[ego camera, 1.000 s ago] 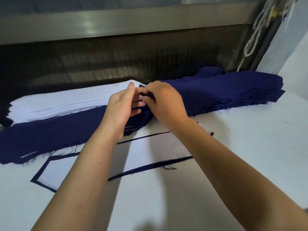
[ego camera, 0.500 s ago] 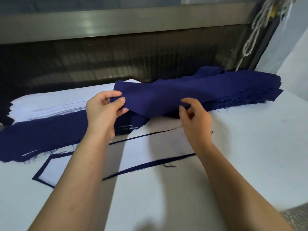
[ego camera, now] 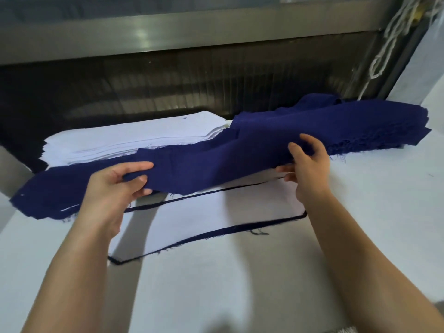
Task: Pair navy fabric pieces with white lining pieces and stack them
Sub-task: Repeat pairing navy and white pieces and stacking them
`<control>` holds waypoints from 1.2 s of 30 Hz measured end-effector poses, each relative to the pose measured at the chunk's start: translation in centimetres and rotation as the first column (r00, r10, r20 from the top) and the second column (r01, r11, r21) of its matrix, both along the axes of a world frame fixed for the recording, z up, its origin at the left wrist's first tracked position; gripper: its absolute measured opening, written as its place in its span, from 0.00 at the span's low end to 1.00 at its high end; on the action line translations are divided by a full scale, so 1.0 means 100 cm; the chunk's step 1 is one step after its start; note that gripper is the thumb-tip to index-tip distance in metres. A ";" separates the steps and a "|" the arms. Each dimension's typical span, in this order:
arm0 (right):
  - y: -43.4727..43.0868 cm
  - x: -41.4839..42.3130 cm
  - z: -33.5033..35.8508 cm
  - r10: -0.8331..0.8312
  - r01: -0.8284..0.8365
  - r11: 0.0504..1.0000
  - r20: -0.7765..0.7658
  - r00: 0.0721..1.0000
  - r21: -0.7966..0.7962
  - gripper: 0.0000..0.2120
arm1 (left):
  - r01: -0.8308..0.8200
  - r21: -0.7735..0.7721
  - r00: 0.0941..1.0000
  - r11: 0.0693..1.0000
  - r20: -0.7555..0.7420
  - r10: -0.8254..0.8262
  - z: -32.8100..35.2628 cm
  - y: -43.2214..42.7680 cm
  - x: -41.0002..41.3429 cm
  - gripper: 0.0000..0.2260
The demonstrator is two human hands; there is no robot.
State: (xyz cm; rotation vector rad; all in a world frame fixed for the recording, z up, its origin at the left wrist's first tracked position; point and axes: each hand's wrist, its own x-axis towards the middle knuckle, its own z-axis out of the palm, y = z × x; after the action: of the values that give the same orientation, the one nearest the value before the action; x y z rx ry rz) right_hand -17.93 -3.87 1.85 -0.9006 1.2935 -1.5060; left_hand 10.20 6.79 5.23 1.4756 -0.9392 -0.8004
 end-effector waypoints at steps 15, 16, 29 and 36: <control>0.029 -0.027 0.002 -0.011 -0.016 0.997 -0.355 0.935 -0.072 0.14 | -0.244 0.042 0.970 0.969 0.036 0.242 -0.030 0.055 0.046 0.08; 0.033 -0.029 0.001 -0.015 -0.019 0.996 -0.401 0.916 -0.082 0.15 | -0.248 0.049 0.967 0.967 0.063 0.245 -0.033 0.057 0.048 0.07; 0.059 -0.033 -0.014 0.143 -0.141 0.986 -0.861 0.488 0.084 0.09 | -0.331 0.123 0.844 0.936 0.482 0.235 -0.054 0.073 0.063 0.08; 0.065 -0.034 -0.017 0.110 -0.139 0.989 -0.833 0.543 0.040 0.11 | -0.385 0.105 0.790 0.917 0.551 0.269 -0.055 0.069 0.059 0.08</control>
State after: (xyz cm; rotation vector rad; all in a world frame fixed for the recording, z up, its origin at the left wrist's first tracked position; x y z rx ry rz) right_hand -21.37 2.64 0.15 -1.8376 1.8083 -0.9522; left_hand 16.12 13.71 -0.31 2.0432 -0.9701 -0.2301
